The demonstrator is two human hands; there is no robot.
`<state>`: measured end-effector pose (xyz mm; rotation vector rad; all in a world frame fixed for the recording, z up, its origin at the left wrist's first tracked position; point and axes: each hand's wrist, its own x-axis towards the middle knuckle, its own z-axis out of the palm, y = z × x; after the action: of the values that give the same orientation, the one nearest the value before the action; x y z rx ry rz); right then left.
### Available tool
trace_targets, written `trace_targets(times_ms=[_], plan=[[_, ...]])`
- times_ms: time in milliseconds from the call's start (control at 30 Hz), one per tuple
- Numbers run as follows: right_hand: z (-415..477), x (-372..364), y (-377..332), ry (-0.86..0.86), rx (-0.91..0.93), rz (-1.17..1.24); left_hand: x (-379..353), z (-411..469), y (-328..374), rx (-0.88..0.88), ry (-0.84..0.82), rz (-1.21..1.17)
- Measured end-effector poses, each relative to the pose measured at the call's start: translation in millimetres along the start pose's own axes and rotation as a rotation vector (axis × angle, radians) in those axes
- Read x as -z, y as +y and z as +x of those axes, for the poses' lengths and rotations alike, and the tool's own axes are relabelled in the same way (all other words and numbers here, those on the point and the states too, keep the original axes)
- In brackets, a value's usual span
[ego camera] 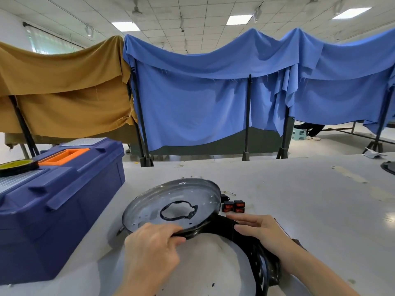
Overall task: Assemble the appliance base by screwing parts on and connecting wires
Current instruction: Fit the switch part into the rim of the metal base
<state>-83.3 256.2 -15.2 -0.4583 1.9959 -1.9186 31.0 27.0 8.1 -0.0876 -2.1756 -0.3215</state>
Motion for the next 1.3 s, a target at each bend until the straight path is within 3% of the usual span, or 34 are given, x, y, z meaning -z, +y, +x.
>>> trace_targets(times_ms=[367, 567, 633, 733, 800, 1067, 1300], plan=[[-1, -6, 0, 0.172, 0.042, 0.053, -8, -3, 12, -0.151, 0.042, -0.01], [4, -2, -11, 0.4, 0.209, -0.221, -10, -2, 22, -0.225, 0.033, -0.015], [1, 9, -24, 0.322, 0.196, -0.346, -12, -2, 22, -0.236, 0.036, -0.015], [-10, 23, -33, 0.045, 0.048, -0.508, -17, -6, 23, -0.257, 0.031, 0.0], [-14, 24, -31, -0.009, -0.002, -0.543, -20, -8, 26, -0.28, -0.005, 0.008], [-6, 12, -11, 0.297, 0.108, -0.399, -12, -10, 38, -0.397, -0.207, -0.023], [-4, 6, -1, 0.361, 0.161, -0.349, -18, -16, 57, -0.446, -0.24, -0.085]])
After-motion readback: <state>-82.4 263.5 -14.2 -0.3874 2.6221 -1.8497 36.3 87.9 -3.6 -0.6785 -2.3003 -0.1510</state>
